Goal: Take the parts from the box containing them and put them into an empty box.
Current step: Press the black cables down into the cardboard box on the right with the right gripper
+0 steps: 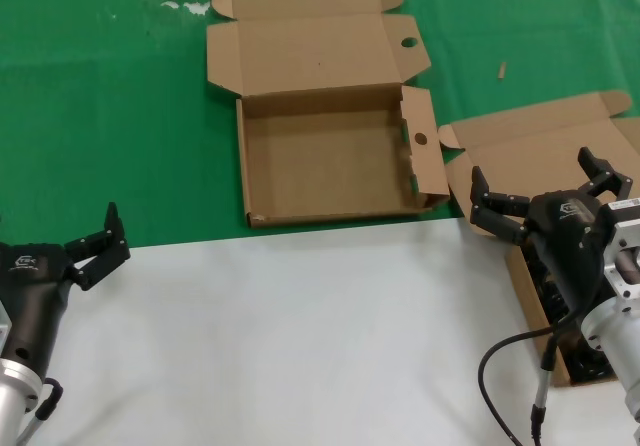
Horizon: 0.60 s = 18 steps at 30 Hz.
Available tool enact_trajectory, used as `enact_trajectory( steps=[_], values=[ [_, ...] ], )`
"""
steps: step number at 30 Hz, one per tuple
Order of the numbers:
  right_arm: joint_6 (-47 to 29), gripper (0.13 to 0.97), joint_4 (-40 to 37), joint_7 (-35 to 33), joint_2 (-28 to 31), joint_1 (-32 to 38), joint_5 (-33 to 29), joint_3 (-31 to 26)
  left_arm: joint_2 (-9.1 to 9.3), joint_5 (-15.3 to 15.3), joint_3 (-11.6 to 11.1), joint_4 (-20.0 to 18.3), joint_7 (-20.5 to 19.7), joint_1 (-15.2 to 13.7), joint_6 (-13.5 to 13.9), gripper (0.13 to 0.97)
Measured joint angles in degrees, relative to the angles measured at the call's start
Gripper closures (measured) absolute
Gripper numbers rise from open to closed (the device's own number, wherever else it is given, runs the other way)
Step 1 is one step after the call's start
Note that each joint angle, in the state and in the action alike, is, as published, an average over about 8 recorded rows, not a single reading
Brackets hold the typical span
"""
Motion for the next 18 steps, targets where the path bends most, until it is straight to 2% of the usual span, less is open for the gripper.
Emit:
enact_trajectory(
  steps=[5, 14, 18],
  values=[
    [0.0, 0.129, 0.0, 0.0, 0.0, 0.0, 0.0, 0.0, 0.00, 0.0, 0.0, 0.0, 0.0, 0.0, 0.0, 0.138],
    [0.0, 0.129, -0.1, -0.1, 0.0, 0.0, -0.1, 0.2, 0.00, 0.0, 0.0, 0.0, 0.0, 0.0, 0.0, 0.202],
    [0.4, 0.129, -0.1, 0.0, 0.9, 0.1, 0.1, 0.2, 0.00, 0.0, 0.0, 0.0, 0.0, 0.0, 0.0, 0.268]
  ],
)
